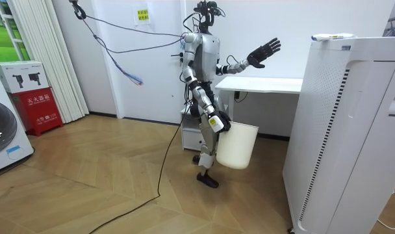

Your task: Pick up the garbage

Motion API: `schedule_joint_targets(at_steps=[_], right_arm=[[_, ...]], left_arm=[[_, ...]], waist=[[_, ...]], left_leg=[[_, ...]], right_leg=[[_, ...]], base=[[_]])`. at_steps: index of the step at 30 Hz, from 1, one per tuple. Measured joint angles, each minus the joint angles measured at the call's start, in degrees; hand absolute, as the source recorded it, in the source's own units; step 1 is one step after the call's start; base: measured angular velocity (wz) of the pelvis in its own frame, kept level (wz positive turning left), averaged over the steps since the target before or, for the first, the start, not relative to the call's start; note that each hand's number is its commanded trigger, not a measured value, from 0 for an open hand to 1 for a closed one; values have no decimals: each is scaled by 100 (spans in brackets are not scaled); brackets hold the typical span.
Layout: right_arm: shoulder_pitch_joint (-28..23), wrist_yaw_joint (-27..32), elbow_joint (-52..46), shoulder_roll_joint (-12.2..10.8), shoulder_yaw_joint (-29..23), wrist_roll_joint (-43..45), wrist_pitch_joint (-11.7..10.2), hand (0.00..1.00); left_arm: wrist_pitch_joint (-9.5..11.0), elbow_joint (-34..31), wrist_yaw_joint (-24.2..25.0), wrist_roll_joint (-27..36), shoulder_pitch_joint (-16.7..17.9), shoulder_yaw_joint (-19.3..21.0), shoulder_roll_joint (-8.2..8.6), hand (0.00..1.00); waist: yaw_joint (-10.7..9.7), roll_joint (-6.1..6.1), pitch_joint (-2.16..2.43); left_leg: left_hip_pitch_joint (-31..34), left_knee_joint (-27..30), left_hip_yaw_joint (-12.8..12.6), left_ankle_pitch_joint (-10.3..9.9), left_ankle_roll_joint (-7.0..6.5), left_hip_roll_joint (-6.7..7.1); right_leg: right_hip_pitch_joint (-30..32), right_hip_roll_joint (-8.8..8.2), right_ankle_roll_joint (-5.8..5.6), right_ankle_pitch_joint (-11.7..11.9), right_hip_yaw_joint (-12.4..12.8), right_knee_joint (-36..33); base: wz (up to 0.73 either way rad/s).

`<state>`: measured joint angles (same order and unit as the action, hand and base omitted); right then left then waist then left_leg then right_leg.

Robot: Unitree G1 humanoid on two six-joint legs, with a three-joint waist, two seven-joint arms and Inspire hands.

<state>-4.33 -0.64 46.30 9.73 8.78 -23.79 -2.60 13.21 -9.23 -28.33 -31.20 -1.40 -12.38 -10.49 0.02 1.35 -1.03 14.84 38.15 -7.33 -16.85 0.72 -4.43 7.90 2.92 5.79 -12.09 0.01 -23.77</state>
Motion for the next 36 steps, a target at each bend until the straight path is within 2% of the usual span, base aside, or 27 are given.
schedule_joint_targets(at_steps=[1,2,3,4,5,6,7,8,10,11,15,16,17,19,21,22,23,24,25,26,27,28,29,30,32,36], right_arm=[[-14,7,13,0,-4,17,8,100],[-22,7,13,-1,-2,15,9,100],[-52,5,16,2,1,8,9,100],[-104,3,17,18,-2,4,14,100],[-112,5,17,27,-4,8,14,100],[-95,23,14,61,-5,15,14,100],[-92,51,3,120,-19,7,13,100],[-95,56,10,135,-50,7,13,100],[-82,120,14,129,-105,12,14,100],[-73,137,14,131,-106,13,14,100],[-60,117,-12,124,14,-81,14,100],[-45,104,-24,122,77,-80,12,100],[-22,105,-19,122,111,-75,12,100],[112,77,23,107,131,-69,16,100],[189,44,24,106,144,-73,15,100],[232,36,28,97,167,-68,16,100],[247,12,28,89,168,-61,16,100],[250,-32,31,105,165,-48,13,100],[258,-82,45,127,167,-64,13,100],[254,-112,44,120,170,-63,13,100],[227,-156,44,103,181,-37,15,100],[181,-179,47,107,181,11,15,100],[162,-184,59,114,183,34,15,100],[106,-182,65,121,184,94,15,100],[136,-171,61,120,178,152,15,100],[170,-174,62,139,178,149,13,100]], left_arm=[[105,18,-17,-32,1,43,33,0],[150,22,-22,-79,1,89,48,0],[246,21,-38,-119,-1,160,50,0],[311,20,-113,-152,18,184,52,0],[339,21,-155,-218,28,210,51,0],[354,19,-208,-366,30,259,46,0],[353,14,-254,-465,48,271,48,0],[354,8,-258,-499,67,276,40,0],[351,1,-266,-707,88,336,10,0],[351,-2,-272,-753,80,344,-1,0],[356,-13,-365,-865,62,309,-122,0],[467,-13,-434,-1023,113,267,-123,0],[522,-13,-452,-1077,131,253,-124,0],[717,-45,-512,-1401,154,233,-147,0],[739,-99,-512,-1611,148,181,-197,0],[736,-174,-505,-1741,137,171,-223,0],[720,-235,-509,-1775,118,176,-242,0],[687,-258,-533,-1802,-32,196,-244,0],[648,-266,-600,-1840,-192,217,-240,0],[635,-282,-645,-1834,-240,240,-248,0],[627,-310,-704,-1824,-294,281,-262,0],[627,-315,-765,-1804,-309,286,-263,0],[624,-314,-793,-1800,-290,279,-251,0],[649,-319,-808,-1812,-278,262,-253,0],[674,-410,-864,-1840,-300,300,-283,0],[683,-699,-871,-1840,-283,305,-439,0]], waist=[[78,-3,2],[119,-10,6],[126,-35,22],[135,-32,53],[151,-70,101],[164,-22,105],[167,-11,108],[170,-6,106],[188,92,68],[199,97,60],[195,100,54],[206,95,49],[213,91,45],[216,90,4],[214,81,-9],[225,37,-23],[211,15,-28],[171,-60,-46],[198,-152,-75],[201,-181,-67],[179,-196,-59],[155,-187,-50],[140,-206,-38],[113,-216,18],[157,-222,26],[206,-183,31]], left_leg=[[145,-697,171,188,59,142],[197,-1055,276,337,71,183],[295,-1683,417,675,79,218],[297,-1998,496,1056,84,234],[245,-2059,498,1245,65,265],[152,-2156,543,1473,-2,388],[120,-2154,574,1619,-78,477],[100,-2145,587,1760,-177,520],[59,-2106,563,1616,-305,716],[60,-2085,551,1565,-325,743],[50,-1592,543,1068,-434,866],[41,-1434,532,922,-457,888],[9,-1426,516,863,-474,898],[-51,-1368,496,694,-555,968],[-70,-1261,501,579,-625,1034],[-97,-1242,526,515,-657,1036],[-107,-1233,557,498,-668,1039],[-134,-1245,702,486,-687,1047],[-178,-1323,799,485,-689,1015],[-212,-1409,813,513,-684,1007],[-308,-1577,821,601,-690,1010],[-426,-1673,822,611,-691,1034],[-485,-1701,862,607,-685,1042],[-593,-1836,976,627,-647,1048],[-686,-1964,1060,667,-596,1027],[-799,-2088,1136,680,-574,994]], right_leg=[[-67,-11,7,-43,126,-6],[-103,-15,-3,-76,167,-11],[-153,16,-33,-172,237,-27],[-219,23,-81,-306,301,-78],[-226,14,-145,-360,339,-137],[-232,-52,-193,-485,372,-221],[-282,-114,-240,-560,375,-200],[-310,-148,-264,-609,363,-193],[-424,-369,-339,-746,340,-83],[-454,-401,-357,-757,334,-48],[-793,-592,-483,-828,17,62],[-806,-634,-544,-864,-49,-103],[-766,-651,-573,-880,-59,-250],[-479,-772,-630,-895,-194,-1067],[-355,-884,-674,-871,-316,-1468],[-352,-895,-781,-808,-374,-1572],[-336,-889,-840,-769,-408,-1628],[-274,-880,-918,-749,-506,-1721],[-147,-815,-898,-851,-469,-1512],[-23,-798,-879,-886,-453,-1353],[153,-812,-873,-871,-398,-895],[201,-834,-862,-537,-280,-251],[205,-862,-800,-198,-308,-195],[58,-824,-771,-160,-355,39],[-114,-760,-727,-107,-466,248],[-322,-704,-712,-101,-498,477]], base=[[-89],[-74],[-53],[-42],[-31],[-15],[-7],[3],[7],[8],[6],[3],[5],[17],[20],[13],[16],[14],[12],[7],[17],[24],[30],[23],[19],[10]])
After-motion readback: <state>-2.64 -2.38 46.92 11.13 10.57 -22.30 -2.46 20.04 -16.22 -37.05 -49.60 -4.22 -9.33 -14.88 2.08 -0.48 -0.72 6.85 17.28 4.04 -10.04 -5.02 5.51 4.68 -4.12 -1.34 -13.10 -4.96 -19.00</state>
